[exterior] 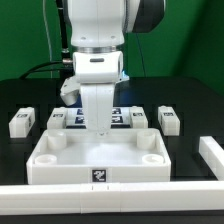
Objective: Assemble desk
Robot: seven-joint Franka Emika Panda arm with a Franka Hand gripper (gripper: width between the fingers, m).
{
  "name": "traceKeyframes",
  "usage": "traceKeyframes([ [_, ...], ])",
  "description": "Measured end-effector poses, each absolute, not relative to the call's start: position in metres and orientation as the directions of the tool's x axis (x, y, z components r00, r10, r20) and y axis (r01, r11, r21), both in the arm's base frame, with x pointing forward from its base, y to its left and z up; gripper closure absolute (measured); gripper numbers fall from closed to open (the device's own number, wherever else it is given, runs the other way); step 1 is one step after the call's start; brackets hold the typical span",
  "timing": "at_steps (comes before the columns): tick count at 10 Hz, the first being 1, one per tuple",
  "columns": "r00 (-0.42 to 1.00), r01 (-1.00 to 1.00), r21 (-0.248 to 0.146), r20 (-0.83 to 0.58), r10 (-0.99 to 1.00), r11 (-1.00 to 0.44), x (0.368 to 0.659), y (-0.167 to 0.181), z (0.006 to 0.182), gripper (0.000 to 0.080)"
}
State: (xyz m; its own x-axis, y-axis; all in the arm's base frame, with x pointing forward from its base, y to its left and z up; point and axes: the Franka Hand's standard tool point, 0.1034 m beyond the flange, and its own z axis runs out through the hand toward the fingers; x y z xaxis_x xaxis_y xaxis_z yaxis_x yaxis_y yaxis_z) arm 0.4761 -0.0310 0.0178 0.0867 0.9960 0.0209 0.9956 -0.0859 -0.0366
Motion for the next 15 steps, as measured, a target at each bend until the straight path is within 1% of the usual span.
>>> traceKeyframes([
  [3,0.082,0.996,-0.035,0.022,0.996,-0.081,0.478,-0.03,0.018,0.0746],
  [4,0.068,0.997,-0.022,0.028,0.997,-0.068,0.488,-0.024,0.018,0.0746],
  [6,0.062,0.998,0.008,0.049,0.997,-0.063,0.517,0.002,0.018,0.0745],
  [8,0.05,0.999,0.001,0.054,0.997,-0.05,0.523,0.024,0.018,0.0745],
  [10,0.029,1.0,-0.003,0.06,0.998,-0.029,0.524,0.033,0.018,0.0745],
  [12,0.036,0.999,-0.004,0.06,0.998,-0.036,0.523,0.032,0.017,0.0745],
  [13,0.036,0.999,-0.005,0.06,0.998,-0.036,0.523,0.032,0.017,0.0635],
  [14,0.036,0.999,-0.005,0.06,0.998,-0.036,0.523,0.032,0.017,0.0497],
  [15,0.037,0.999,-0.005,0.06,0.997,-0.036,0.523,0.032,0.017,0.0497],
])
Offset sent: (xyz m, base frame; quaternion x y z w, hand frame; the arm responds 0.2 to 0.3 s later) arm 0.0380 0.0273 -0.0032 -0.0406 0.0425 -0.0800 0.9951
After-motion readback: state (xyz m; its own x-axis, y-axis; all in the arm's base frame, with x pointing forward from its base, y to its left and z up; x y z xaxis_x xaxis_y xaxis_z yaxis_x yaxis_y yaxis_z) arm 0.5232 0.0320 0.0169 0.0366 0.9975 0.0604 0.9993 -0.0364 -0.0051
